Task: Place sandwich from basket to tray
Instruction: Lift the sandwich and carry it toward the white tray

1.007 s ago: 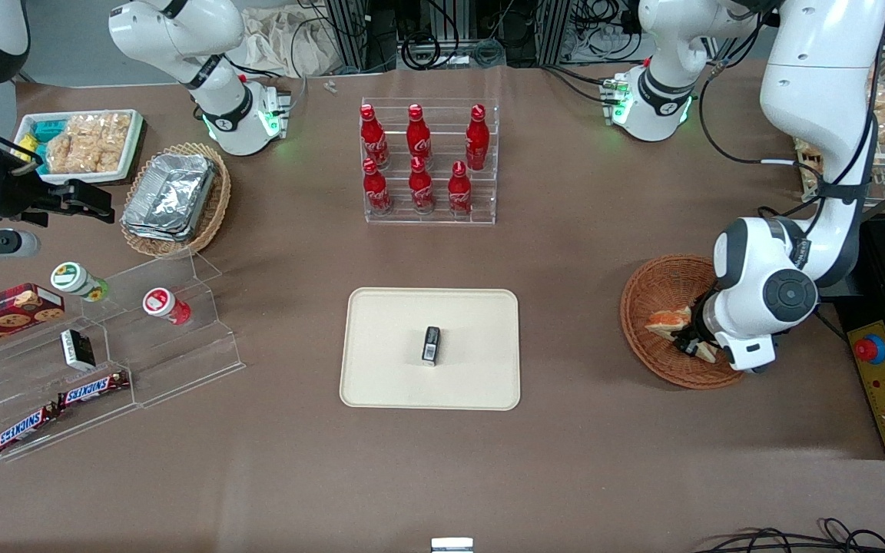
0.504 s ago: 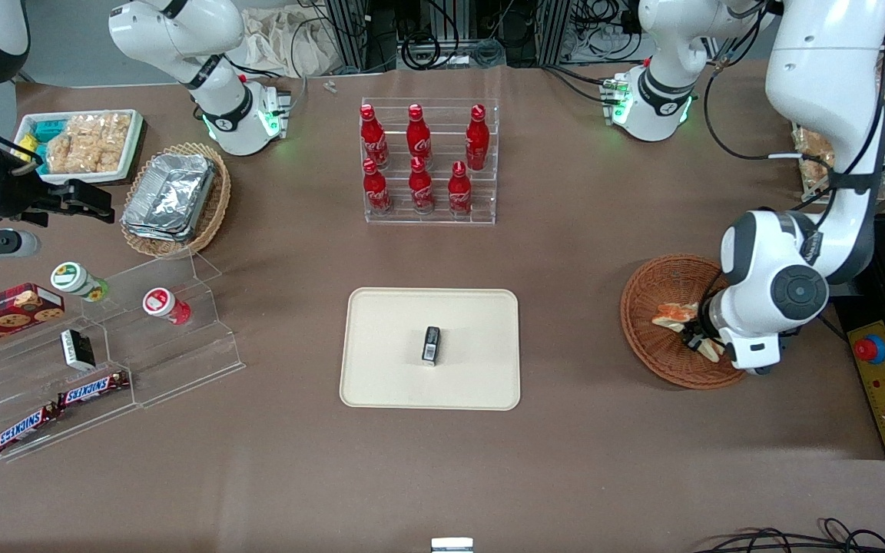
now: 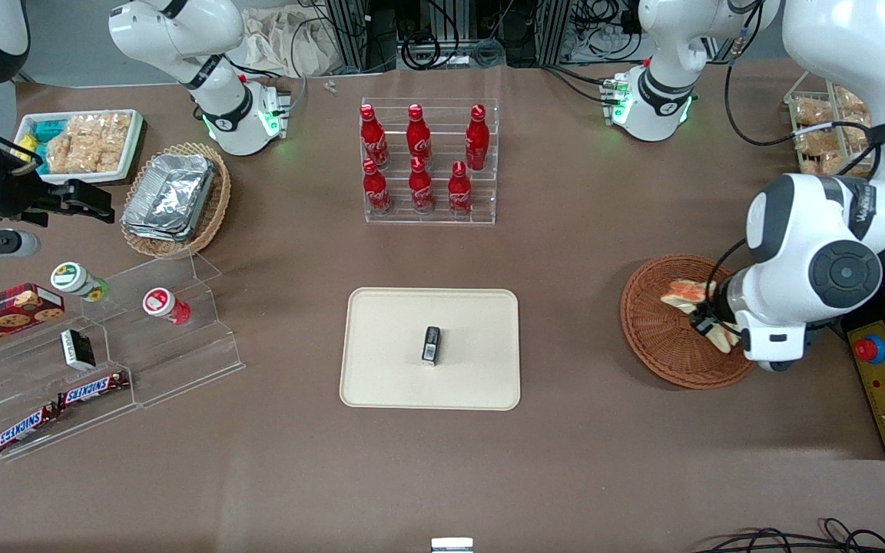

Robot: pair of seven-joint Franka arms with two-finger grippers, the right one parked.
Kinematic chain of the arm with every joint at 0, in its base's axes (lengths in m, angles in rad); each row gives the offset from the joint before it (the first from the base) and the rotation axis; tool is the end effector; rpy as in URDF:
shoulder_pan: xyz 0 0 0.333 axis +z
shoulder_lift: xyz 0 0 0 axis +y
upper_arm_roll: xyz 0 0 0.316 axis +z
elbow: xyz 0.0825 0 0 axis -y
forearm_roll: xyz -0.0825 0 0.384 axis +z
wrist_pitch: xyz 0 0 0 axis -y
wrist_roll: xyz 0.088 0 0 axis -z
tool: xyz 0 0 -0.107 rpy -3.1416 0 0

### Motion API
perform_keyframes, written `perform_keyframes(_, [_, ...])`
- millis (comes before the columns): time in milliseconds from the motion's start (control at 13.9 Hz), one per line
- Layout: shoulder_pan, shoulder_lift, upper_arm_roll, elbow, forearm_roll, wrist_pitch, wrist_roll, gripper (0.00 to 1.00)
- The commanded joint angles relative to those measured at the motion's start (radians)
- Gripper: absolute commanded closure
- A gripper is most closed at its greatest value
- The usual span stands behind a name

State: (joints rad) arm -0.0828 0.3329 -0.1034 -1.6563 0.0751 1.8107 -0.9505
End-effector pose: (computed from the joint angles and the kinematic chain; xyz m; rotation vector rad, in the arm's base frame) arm 0.6245 -0.1052 0.4041 -2.8042 -1.0919 0.1942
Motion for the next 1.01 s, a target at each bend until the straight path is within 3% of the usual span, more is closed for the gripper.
perform_keyframes(0, [-0.023, 0.023, -0.083, 0.078, -0.003, -0.039, -0.033, 1.00])
perform_keyframes(216, [-0.116, 0.133, -0.168, 0.169, 0.009, -0.033, -0.094, 1.00])
perform_keyframes(576, [-0.307, 0.391, -0.170, 0.435, 0.008, 0.002, -0.071, 1.00])
perform_keyframes(935, [-0.330, 0.486, -0.170, 0.441, 0.008, 0.186, 0.119, 1.00])
